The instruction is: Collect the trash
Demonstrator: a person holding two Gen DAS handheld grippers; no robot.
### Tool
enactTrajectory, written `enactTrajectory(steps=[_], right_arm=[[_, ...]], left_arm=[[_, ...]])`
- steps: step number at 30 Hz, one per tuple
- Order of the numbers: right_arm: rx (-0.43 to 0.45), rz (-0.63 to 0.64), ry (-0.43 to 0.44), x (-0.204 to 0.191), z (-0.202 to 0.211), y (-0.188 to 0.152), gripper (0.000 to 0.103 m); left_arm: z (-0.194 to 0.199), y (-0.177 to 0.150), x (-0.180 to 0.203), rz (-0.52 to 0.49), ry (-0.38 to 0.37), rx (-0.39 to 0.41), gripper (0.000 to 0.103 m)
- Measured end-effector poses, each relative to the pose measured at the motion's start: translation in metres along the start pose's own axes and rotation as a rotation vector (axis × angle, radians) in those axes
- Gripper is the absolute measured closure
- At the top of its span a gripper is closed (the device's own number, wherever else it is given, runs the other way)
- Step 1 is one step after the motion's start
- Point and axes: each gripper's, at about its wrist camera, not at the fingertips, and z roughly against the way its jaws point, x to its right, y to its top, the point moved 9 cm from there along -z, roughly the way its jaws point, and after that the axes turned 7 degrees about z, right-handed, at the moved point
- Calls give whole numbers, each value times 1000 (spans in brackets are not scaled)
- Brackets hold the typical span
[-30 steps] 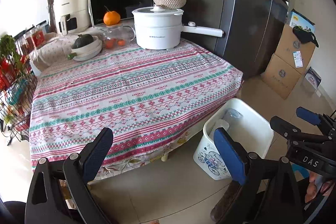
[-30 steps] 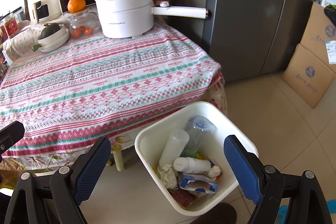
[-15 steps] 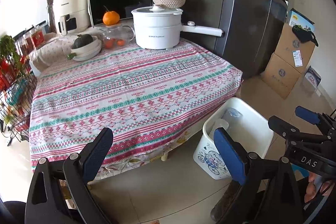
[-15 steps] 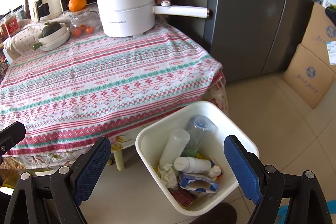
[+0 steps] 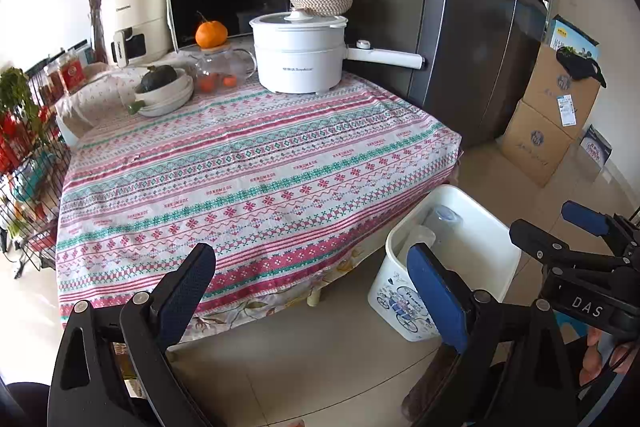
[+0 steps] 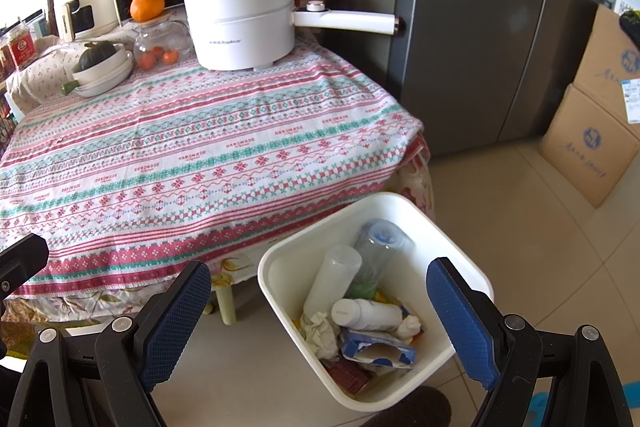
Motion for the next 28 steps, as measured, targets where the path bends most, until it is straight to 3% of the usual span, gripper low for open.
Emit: enactTrajectory(steps=[28], right_arm=[[-10,4,-2,4,-5,-2,10]], left_arm=[[-3,-6,-7,-10,-17,-31,5]])
